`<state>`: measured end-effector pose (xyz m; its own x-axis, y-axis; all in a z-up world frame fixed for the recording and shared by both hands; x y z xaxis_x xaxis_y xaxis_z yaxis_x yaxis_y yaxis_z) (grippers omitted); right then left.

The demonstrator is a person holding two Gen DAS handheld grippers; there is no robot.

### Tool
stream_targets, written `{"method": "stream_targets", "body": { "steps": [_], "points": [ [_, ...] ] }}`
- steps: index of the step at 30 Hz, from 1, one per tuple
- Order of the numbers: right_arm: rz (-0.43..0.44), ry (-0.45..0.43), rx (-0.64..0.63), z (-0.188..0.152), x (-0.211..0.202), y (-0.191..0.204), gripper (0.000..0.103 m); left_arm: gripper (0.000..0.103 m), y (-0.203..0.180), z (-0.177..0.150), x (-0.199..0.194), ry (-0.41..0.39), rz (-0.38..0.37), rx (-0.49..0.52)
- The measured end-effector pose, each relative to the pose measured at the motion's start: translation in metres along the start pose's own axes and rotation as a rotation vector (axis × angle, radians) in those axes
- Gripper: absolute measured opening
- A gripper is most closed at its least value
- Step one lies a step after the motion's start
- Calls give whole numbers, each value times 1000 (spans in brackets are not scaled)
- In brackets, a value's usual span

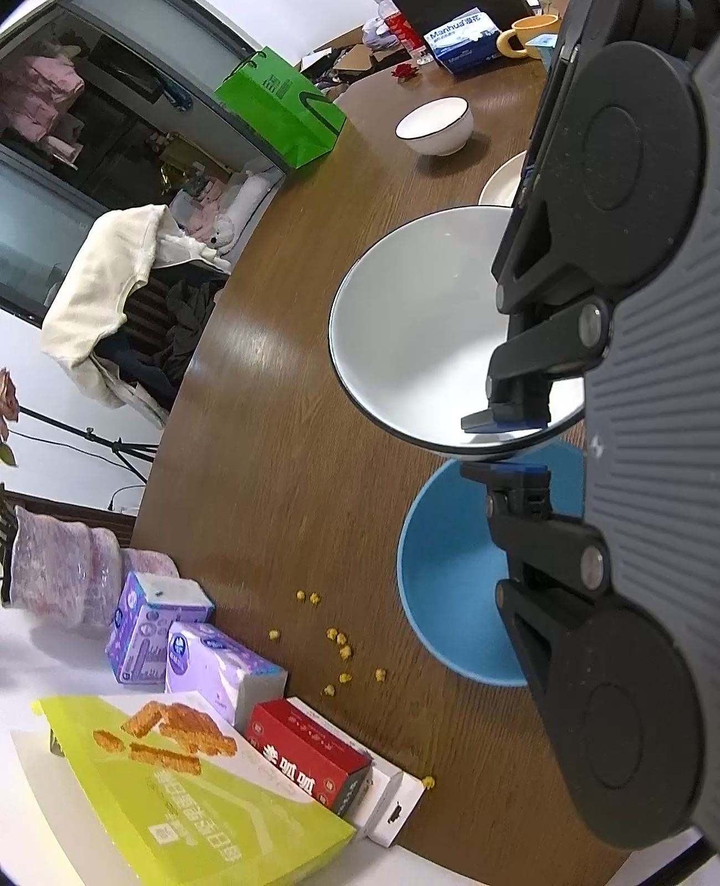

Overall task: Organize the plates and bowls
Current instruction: 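Carry the held white bowl with both grippers over to the blue bowl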

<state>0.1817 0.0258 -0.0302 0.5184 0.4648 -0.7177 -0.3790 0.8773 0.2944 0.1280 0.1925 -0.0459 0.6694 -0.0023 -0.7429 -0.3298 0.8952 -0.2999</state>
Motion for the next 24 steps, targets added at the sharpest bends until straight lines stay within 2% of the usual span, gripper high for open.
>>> {"method": "stream_targets", "body": {
  "steps": [24],
  "points": [
    [21, 43, -5, -5, 37, 46, 11, 10, 53, 6, 11, 39, 34, -21]
  ]
}}
Point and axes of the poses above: each gripper's, at about its wrist camera, not at the fingertips, and x roughly the way its jaws point, y to its left, z to its top, the point moved 4 cm from there along x, roughly the way its jaws point, and after that the axes turned 5 degrees about -y, right-handed, at the moved point
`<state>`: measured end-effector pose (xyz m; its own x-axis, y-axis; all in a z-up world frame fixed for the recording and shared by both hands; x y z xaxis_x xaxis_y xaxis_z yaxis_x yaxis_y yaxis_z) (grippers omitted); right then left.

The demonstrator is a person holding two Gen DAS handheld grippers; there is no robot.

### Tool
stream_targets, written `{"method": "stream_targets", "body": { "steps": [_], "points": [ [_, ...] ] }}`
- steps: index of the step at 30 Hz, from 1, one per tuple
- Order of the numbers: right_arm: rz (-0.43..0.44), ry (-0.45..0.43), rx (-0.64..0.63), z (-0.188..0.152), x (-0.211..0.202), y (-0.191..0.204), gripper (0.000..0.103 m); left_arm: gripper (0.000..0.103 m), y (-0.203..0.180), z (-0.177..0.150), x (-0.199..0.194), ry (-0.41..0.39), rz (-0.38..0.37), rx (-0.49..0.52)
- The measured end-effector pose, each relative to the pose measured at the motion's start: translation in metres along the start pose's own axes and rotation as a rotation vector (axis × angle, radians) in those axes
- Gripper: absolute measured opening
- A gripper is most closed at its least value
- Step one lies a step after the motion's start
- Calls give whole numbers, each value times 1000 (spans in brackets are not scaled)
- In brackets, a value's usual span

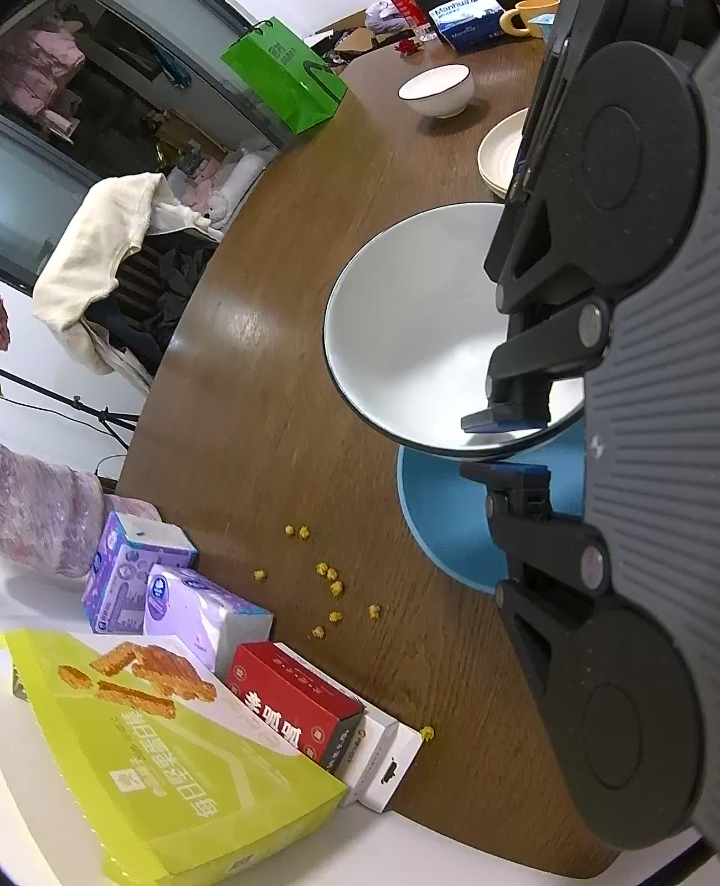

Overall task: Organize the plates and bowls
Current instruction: 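Carry the held white bowl with both grippers over to the blue bowl, then lower the white bowl into the blue bowl with both grippers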

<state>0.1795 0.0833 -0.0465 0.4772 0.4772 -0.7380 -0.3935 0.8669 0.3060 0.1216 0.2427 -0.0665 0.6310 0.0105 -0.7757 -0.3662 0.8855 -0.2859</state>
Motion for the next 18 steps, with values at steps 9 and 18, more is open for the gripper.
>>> {"method": "stream_targets", "body": {
  "steps": [9, 18],
  "points": [
    [0, 41, -5, -5, 17, 10, 11, 10, 16, -4, 10, 36, 14, -13],
    [-9, 84, -5, -12, 33, 14, 11, 10, 26, -9, 24, 81, 22, -12]
  ]
}}
Point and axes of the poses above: each gripper's, at about its wrist camera, not at the fingertips, and x roughly the way its jaws point, y to its left, z to its top, the point moved 4 cm from there along x, roughly the way its jaws point, and after that the axes turned 5 degrees about -y, right-handed, at the moved point
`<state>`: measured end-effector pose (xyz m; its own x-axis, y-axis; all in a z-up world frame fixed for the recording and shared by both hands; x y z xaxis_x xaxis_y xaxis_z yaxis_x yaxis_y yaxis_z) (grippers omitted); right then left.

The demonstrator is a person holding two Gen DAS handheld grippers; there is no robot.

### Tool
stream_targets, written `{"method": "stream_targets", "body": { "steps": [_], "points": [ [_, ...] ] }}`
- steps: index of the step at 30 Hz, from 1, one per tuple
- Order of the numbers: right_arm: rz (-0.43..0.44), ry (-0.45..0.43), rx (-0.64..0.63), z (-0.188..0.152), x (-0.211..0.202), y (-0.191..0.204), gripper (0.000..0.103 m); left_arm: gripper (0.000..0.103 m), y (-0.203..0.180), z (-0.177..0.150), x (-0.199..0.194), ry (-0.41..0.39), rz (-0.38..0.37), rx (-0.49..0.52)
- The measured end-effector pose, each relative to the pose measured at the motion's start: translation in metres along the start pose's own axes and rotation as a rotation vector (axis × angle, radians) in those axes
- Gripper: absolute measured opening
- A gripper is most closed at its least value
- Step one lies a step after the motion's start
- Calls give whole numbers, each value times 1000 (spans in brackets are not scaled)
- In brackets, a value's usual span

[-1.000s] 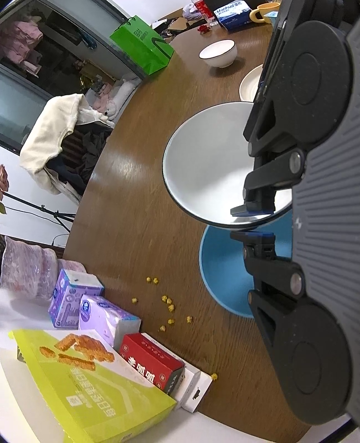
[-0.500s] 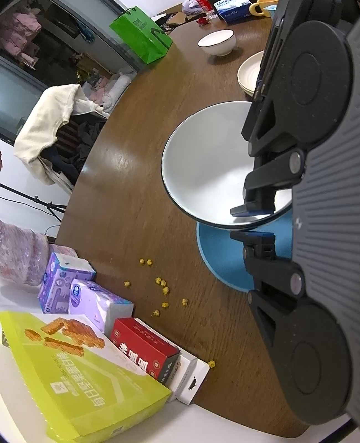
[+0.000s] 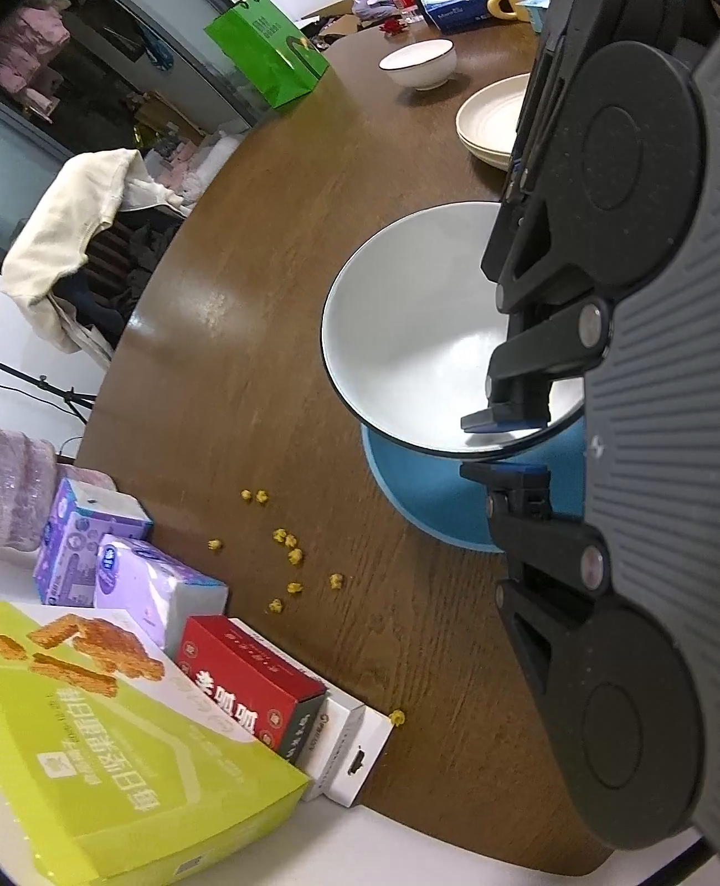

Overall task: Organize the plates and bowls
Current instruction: 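Lower the white bowl into the blue bowl with both grippers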

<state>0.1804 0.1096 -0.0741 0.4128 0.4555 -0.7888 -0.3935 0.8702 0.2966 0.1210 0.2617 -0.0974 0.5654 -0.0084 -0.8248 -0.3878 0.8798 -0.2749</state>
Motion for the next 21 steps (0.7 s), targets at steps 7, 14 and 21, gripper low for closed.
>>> {"method": "stream_targets", "body": {
  "steps": [7, 14, 21],
  "points": [
    [-10, 31, 8, -4, 13, -1, 11, 11, 4, -4, 12, 35, 4, 3],
    [-20, 61, 10, -7, 24, 0, 11, 11, 9, -6, 22, 65, 13, 12],
    [-29, 85, 4, -10, 31, 1, 11, 11, 11, -7, 28, 90, 24, 30]
  ]
}}
Point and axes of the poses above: each gripper's, at about its wrist camera, not at the fingertips, and x roughly the way its jaws point, y to its left, z to its top, the point moved 4 cm from there along x, roughly the way its jaws point, and after that the axes turned 5 degrees about -y, right-handed, at the moved point
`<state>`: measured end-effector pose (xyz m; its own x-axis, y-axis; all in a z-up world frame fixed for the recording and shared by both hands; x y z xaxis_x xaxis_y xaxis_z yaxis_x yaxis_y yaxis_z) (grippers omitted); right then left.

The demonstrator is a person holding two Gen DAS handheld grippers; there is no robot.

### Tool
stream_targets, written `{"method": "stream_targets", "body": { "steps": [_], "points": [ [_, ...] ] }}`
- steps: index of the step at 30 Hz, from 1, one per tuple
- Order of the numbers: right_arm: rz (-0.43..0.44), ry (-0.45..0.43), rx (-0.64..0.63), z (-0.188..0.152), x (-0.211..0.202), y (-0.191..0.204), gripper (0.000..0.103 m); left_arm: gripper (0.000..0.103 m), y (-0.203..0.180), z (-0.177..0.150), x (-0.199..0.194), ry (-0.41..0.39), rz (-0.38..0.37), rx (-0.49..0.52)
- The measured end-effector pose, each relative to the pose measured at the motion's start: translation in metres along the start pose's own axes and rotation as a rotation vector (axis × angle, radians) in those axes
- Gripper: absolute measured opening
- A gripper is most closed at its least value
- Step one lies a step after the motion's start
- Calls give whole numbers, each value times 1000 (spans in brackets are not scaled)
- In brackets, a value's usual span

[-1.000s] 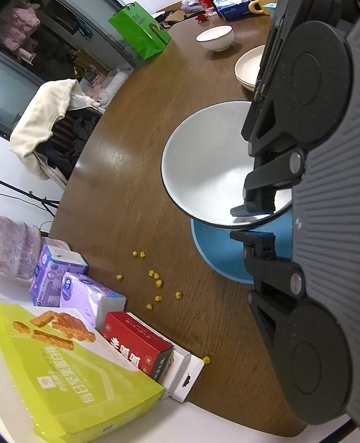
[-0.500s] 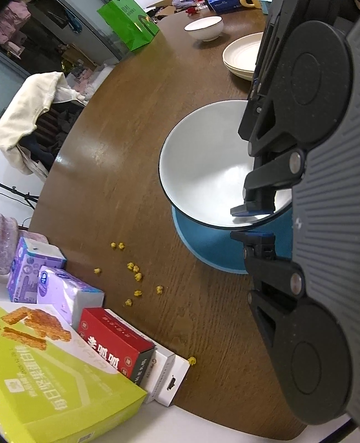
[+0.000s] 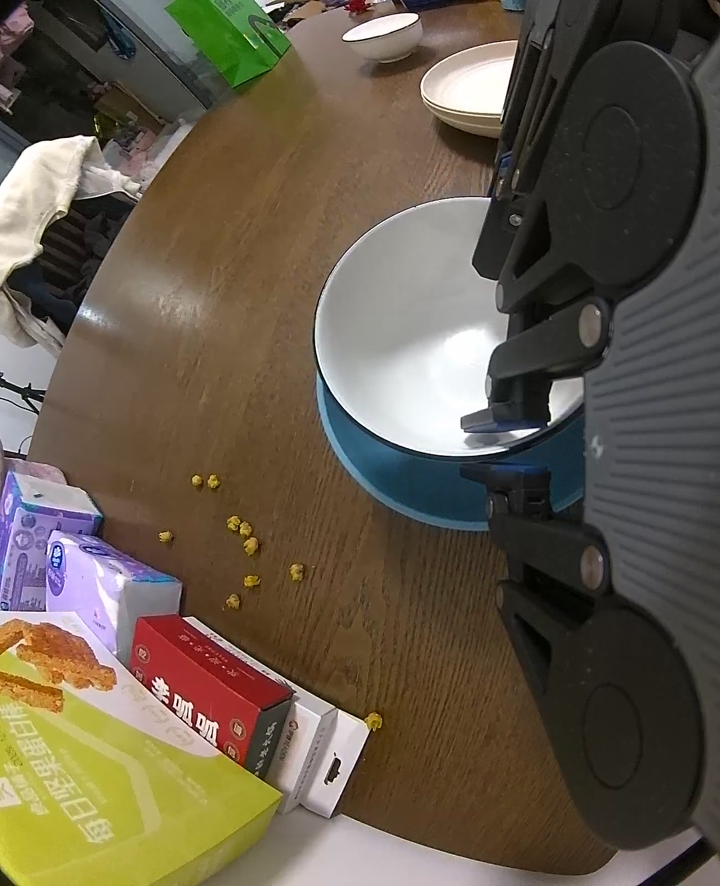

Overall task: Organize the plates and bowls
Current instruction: 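Lower the white bowl into the blue bowl with both grippers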

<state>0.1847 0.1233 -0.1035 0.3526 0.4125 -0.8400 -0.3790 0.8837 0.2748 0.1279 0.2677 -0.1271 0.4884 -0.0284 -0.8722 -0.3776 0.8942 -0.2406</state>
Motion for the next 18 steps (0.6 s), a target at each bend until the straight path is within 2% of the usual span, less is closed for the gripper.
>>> {"method": "stream_targets", "body": {
  "steps": [18],
  "points": [
    [-80, 87, -56, 0, 26, 7, 11, 11, -2, 1, 25, 101, 50, 49]
  ]
}}
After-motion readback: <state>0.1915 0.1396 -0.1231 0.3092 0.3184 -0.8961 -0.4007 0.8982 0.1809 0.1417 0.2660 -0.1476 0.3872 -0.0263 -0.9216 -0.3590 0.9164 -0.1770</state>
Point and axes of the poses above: each gripper's, at about its wrist camera, not at the fingertips, and x roughly the way its jaws point, y to its left, z to its top, the point moved 4 cm from there along x, roughly the way its jaws point, and after that the axes turned 5 degrees about -y, right-handed, at the moved point
